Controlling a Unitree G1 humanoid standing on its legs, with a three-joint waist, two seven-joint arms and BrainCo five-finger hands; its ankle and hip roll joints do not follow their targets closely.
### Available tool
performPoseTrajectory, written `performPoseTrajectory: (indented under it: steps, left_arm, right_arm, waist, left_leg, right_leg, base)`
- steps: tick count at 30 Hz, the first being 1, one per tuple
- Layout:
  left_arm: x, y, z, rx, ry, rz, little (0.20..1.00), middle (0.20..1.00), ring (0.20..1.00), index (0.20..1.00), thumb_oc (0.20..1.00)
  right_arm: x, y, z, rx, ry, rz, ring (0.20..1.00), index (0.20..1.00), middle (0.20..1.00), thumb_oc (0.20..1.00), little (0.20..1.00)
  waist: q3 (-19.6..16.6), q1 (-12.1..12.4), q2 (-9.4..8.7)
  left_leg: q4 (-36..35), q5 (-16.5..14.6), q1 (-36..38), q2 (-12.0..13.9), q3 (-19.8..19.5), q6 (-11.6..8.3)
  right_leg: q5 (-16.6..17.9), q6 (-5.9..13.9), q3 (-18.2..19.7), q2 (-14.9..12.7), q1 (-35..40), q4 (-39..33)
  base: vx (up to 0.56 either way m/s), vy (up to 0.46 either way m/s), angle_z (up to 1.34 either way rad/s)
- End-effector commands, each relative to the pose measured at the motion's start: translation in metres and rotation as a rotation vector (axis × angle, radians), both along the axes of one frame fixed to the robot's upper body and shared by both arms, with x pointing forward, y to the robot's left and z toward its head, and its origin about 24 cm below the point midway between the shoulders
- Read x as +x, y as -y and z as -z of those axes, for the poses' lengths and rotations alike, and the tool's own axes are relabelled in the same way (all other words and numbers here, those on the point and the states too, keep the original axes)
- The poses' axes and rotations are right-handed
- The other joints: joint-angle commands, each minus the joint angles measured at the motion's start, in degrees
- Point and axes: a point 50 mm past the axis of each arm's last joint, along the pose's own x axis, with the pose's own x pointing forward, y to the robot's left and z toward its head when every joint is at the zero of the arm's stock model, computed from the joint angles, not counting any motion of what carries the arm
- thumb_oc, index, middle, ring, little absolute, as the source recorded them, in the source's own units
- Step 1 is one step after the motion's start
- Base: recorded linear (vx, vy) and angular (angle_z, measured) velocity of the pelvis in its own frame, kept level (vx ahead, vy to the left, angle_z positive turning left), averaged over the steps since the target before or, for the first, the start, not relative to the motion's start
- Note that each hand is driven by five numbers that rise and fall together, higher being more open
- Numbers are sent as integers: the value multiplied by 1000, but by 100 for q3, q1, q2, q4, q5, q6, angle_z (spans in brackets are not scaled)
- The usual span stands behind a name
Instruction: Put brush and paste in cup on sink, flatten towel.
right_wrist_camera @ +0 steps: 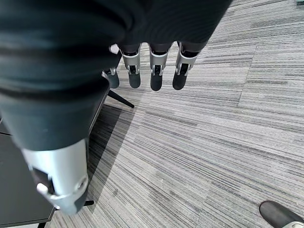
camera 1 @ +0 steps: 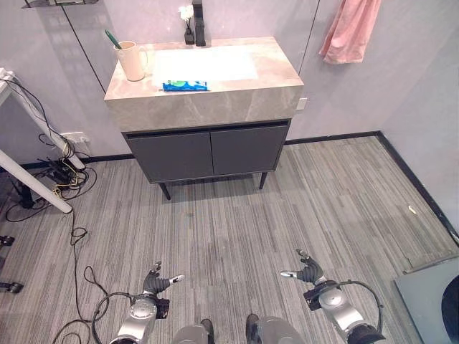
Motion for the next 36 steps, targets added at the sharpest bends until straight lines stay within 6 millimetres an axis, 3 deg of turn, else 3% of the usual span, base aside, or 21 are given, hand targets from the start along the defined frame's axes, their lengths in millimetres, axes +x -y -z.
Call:
performPoseTrajectory:
  steps: [1,4,7,9,11,13,15,16,18,21,26,31,36]
  left_arm:
    - [14,-2,-14,67,78,81,1000,1000,1000,1000,1000]
    - [16,-3,-15,79,82,93,1000,1000,1000,1000,1000]
    - [17,-6,-19,115,86,134,1000,1000,1000,1000,1000]
    - [18,-7,-20,121,87,139,1000,1000,1000,1000,1000]
    - [18,-10,-21,144,83,161,1000,1000,1000,1000,1000]
    - [18,-8,-21,151,76,174,1000,1000,1000,1000,1000]
    - [19,-8,-21,152,77,173,1000,1000,1000,1000,1000]
    - [20,-9,-20,155,74,165,1000,1000,1000,1000,1000]
    - [25,-4,-24,110,108,168,1000,1000,1000,1000,1000]
    - [29,-4,-26,101,118,180,1000,1000,1000,1000,1000]
    - [26,-5,-23,90,109,149,1000,1000,1000,1000,1000]
    - [22,0,-18,75,85,142,1000,1000,1000,1000,1000]
    - [22,4,-14,56,67,139,1000,1000,1000,1000,1000]
  right_arm:
    - [17,-8,-11,26,70,-21,1000,1000,1000,1000,1000]
    - [15,-7,-10,32,65,-18,1000,1000,1000,1000,1000]
    - [8,-5,-5,34,36,-4,1000,1000,1000,1000,1000]
    - [6,-5,-4,31,28,-4,1000,1000,1000,1000,1000]
    - [0,-7,-1,44,12,-16,1000,1000,1000,1000,1000]
    - [-4,-8,2,57,2,1,1000,1000,1000,1000,1000]
    - [-3,-8,1,68,8,16,1000,1000,1000,1000,1000]
    - [-1,-7,0,81,17,32,1000,1000,1000,1000,1000]
    - [0,-7,1,131,12,55,1000,1000,1000,1000,1000]
    - [2,-7,0,96,0,3,1000,1000,1000,1000,1000]
    - [5,-6,-1,34,-8,-42,1000,1000,1000,1000,1000]
    - [2,-2,3,-5,-34,-51,1000,1000,1000,1000,1000]
    - [10,0,-2,-40,-23,-78,1000,1000,1000,1000,1000]
  waist:
    - [167,88,-197]
    - [183,103,-231]
    - [187,133,-255]
    - [186,129,-258]
    - [222,75,-269]
    - [193,25,-257]
    - [198,-15,-256]
    - [193,-44,-266]
    - [242,-97,-299]
    - [333,-188,-352]
    - [351,-190,-408]
    - [215,-179,-358]
    - [87,-219,-186]
  left_leg:
    - [505,-475,43,-44,4,88]
    - [375,-460,99,-154,53,150]
    - [16,-392,307,-411,90,331]
    - [-62,-359,358,-463,51,379]
    - [-396,-248,601,-598,-80,520]
    - [-588,-202,727,-626,-190,522]
    - [-651,-181,772,-624,-212,511]
    - [-709,-197,815,-645,-157,490]
    - [-734,-239,834,-716,-157,457]
    - [-633,-347,870,-807,-249,419]
    - [-624,-504,1014,-866,-234,390]
    - [-690,-605,1156,-847,-366,347]
    - [-976,-431,1507,-443,-599,146]
  right_leg:
    - [806,593,2,-593,645,-856]
    - [925,686,60,-693,622,-856]
    - [1283,827,225,-890,497,-629]
    - [1353,834,273,-915,448,-466]
    - [1686,758,390,-943,230,105]
    - [1608,725,460,-797,140,122]
    - [1563,710,471,-687,74,23]
    - [1641,735,312,-716,-40,-352]
    - [1938,842,221,-830,-284,-950]
    - [2317,989,464,-831,-482,-1547]
    - [2646,1081,119,-868,-560,-2079]
    - [2591,997,42,-722,-498,-1967]
    - [2192,814,-74,-422,-522,-1737]
  base:
    - [4,136,-1]
    - [2,147,-3]
    - [3,347,-6]
    - [5,151,-1]
    - [10,178,15]
    - [46,93,11]
    - [41,44,23]
    - [36,23,29]
    - [50,-4,3]
    - [87,-28,12]
    - [117,-54,15]
    - [171,-84,13]
    - [232,-146,9]
